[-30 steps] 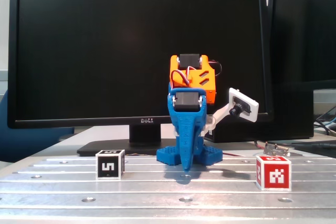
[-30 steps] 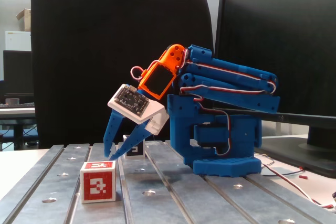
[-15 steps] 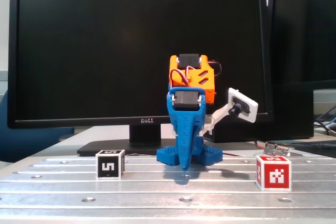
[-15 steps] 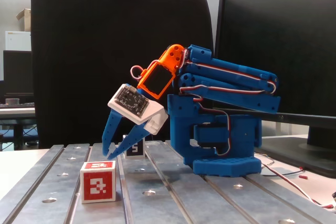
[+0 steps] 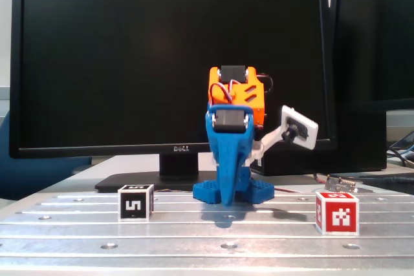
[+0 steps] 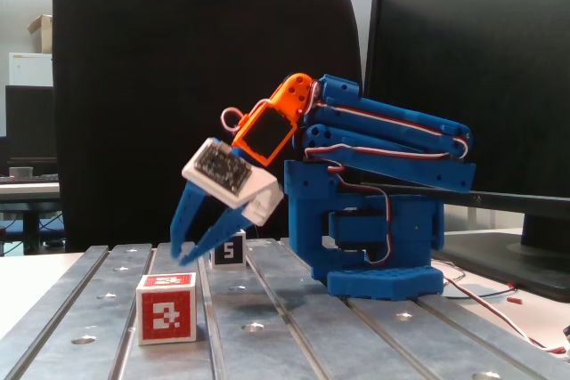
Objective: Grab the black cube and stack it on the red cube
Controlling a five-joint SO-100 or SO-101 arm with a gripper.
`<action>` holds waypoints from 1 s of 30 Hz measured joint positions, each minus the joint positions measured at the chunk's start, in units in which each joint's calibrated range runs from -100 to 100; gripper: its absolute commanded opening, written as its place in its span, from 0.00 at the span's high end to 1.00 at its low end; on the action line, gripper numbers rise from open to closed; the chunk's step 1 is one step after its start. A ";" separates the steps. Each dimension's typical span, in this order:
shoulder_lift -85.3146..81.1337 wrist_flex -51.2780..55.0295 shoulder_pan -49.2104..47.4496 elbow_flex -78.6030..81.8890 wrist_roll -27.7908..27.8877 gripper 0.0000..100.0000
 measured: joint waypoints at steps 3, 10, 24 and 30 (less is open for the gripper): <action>0.00 0.00 0.00 -1.54 0.00 0.99; 0.08 0.09 -0.07 -3.62 0.00 0.99; 21.31 0.34 0.44 -20.02 0.00 0.99; 38.65 0.77 3.41 -34.06 0.00 0.99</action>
